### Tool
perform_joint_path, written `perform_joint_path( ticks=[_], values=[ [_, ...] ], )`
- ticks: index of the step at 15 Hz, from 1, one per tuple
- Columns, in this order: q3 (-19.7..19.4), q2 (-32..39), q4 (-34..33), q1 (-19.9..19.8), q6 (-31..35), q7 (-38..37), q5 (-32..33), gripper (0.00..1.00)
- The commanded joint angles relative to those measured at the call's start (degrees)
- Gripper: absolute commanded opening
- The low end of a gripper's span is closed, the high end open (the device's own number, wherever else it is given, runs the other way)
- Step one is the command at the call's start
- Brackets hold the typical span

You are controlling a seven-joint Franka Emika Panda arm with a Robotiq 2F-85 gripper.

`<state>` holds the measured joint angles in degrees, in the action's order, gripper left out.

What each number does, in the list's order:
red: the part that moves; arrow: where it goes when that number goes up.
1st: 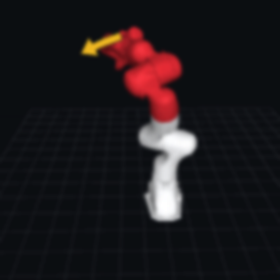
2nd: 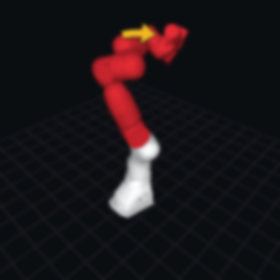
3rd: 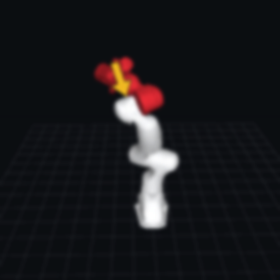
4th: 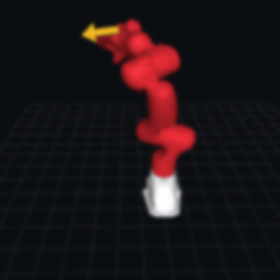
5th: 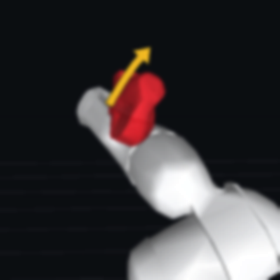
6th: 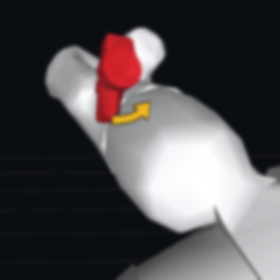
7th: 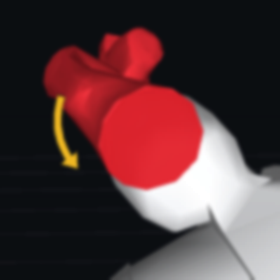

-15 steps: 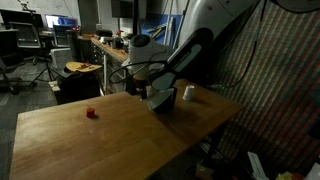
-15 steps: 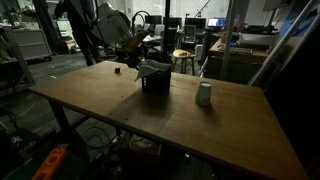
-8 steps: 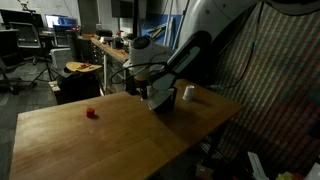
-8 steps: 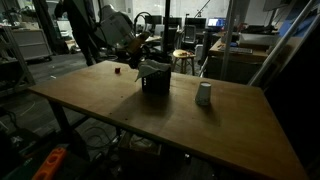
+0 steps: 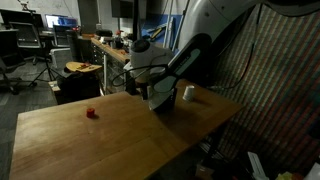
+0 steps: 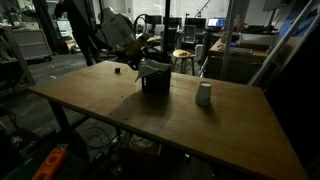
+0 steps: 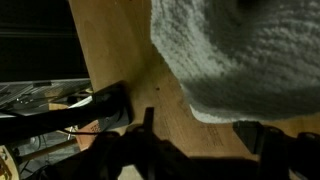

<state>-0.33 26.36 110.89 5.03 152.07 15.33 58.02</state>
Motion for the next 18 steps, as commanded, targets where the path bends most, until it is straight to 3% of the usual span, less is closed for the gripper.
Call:
perform_joint_path(
  ticks=[1, 2, 4, 5, 14, 17, 18],
  values=[
    [-0.59, 0.38, -0.64, -0.27, -0.35, -1.4, 1.98, 0.96],
    [-0.71, 0.57, -0.71, -0.38, -0.35, -1.43, 2.06, 0.99],
    [-0.8, 0.75, -0.79, -0.66, -0.39, -1.24, 1.94, 0.89],
    [-0.85, 0.83, -0.83, -0.73, -0.35, -1.32, 1.94, 0.74],
    [-0.99, 1.04, -1.22, -1.18, -0.38, -1.4, 1.76, 0.05],
    [-0.84, 0.78, -1.33, -1.17, -0.7, -1.61, 1.35, 0.01],
    [-0.68, 0.5, -1.3, -1.21, -0.86, -1.51, 1.0, 0.05]
  ],
)
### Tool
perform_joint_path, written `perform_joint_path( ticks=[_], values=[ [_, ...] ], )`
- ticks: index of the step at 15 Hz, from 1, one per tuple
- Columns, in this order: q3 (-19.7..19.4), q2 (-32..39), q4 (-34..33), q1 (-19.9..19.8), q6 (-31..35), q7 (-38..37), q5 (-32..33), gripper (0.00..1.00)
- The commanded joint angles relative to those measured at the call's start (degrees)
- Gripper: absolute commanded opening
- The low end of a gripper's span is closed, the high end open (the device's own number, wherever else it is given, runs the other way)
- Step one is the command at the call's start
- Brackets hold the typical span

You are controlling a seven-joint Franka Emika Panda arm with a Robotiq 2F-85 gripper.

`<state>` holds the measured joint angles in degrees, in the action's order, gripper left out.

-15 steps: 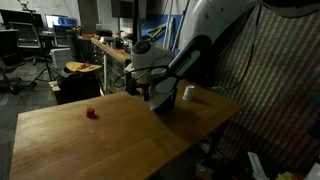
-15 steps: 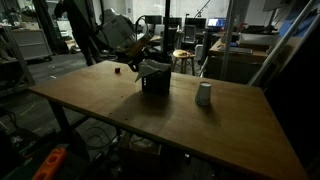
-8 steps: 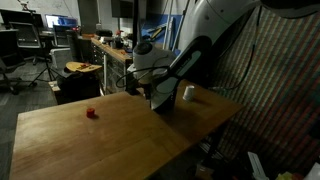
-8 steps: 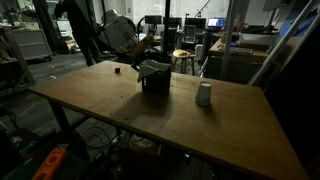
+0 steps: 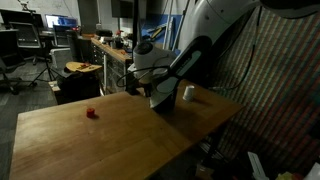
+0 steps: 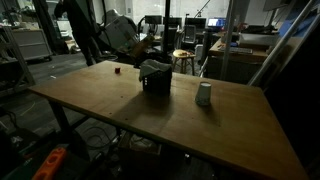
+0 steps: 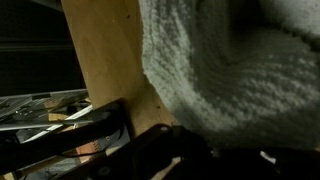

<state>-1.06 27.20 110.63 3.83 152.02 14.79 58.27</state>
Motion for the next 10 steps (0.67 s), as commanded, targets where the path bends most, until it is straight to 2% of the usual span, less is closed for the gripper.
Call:
perform_joint_path(
  ticks=[1, 10],
  values=[
    [0.17, -0.57, -1.03, -0.05, -0.91, -0.91, 0.47, 0.05],
    [0.71, -3.99, -1.92, -0.46, -4.12, -3.04, -5.05, 0.05]
  ],
)
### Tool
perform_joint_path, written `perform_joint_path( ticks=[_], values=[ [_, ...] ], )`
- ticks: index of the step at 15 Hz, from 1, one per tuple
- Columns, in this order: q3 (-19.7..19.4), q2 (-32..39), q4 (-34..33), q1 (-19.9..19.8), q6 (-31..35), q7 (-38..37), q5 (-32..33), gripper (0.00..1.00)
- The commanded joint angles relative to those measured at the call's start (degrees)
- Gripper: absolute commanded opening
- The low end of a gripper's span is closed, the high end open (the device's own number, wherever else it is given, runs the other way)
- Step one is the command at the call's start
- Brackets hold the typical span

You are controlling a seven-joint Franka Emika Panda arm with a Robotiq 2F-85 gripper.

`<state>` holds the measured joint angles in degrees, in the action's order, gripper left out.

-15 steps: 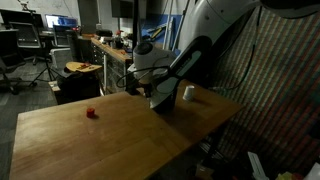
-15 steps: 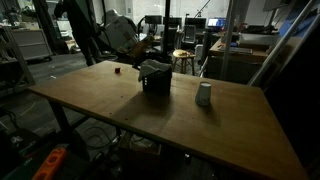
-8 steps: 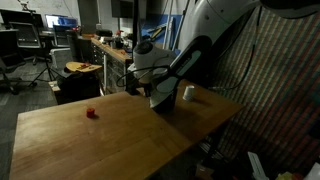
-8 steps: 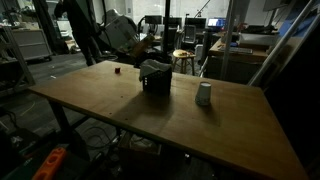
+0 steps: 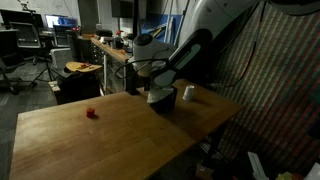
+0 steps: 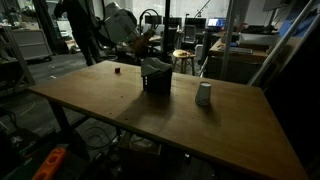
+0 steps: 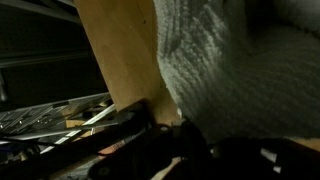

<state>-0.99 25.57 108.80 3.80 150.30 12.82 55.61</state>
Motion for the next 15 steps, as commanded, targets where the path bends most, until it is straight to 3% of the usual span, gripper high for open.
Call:
perform_joint_path(
  ticks=[1, 6, 15],
  values=[
    [0.59, -2.8, -0.1, -0.39, -3.18, -1.46, -3.38, 0.05],
    [0.89, -4.66, -1.3, -1.15, -8.21, -1.18, -11.64, 0.05],
    [0.16, -5.64, -2.62, -2.04, -12.81, -1.31, -20.95, 0.05]
  ],
)
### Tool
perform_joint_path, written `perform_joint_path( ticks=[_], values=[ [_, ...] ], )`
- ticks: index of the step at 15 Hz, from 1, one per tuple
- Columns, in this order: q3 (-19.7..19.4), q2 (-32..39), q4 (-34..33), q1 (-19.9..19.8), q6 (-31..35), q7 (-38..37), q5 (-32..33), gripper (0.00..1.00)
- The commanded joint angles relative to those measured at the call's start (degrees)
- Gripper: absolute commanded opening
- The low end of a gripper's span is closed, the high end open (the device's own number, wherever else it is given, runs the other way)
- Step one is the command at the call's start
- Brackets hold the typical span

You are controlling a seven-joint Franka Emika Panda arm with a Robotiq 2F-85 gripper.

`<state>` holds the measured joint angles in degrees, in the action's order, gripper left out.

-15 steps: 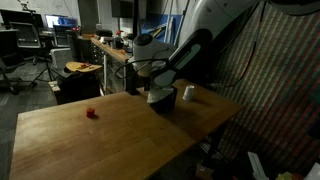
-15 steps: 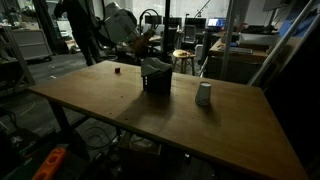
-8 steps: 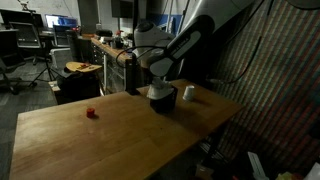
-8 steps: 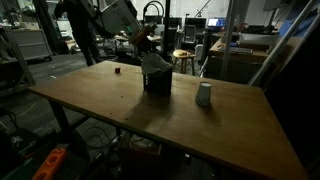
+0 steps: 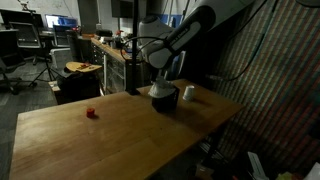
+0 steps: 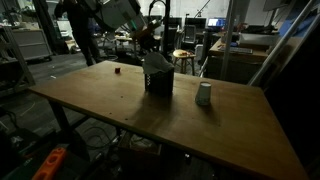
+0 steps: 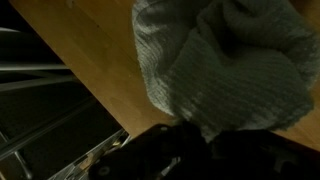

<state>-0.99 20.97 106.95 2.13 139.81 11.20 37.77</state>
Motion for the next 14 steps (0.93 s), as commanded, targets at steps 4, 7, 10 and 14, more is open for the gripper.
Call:
perform_joint_path(
  ticks=[4, 7, 10, 14],
  values=[
    [0.57, -1.77, -1.34, -0.37, -4.66, 0.84, -8.73, 0.05],
    [0.86, -2.18, -2.44, -0.27, -5.73, 0.85, -12.68, 0.05],
    [0.86, -2.38, -3.44, -0.14, -6.42, 0.58, -14.61, 0.05],
    [0.49, -2.21, -4.53, -0.31, -6.97, 0.48, -15.28, 0.05]
  ],
)
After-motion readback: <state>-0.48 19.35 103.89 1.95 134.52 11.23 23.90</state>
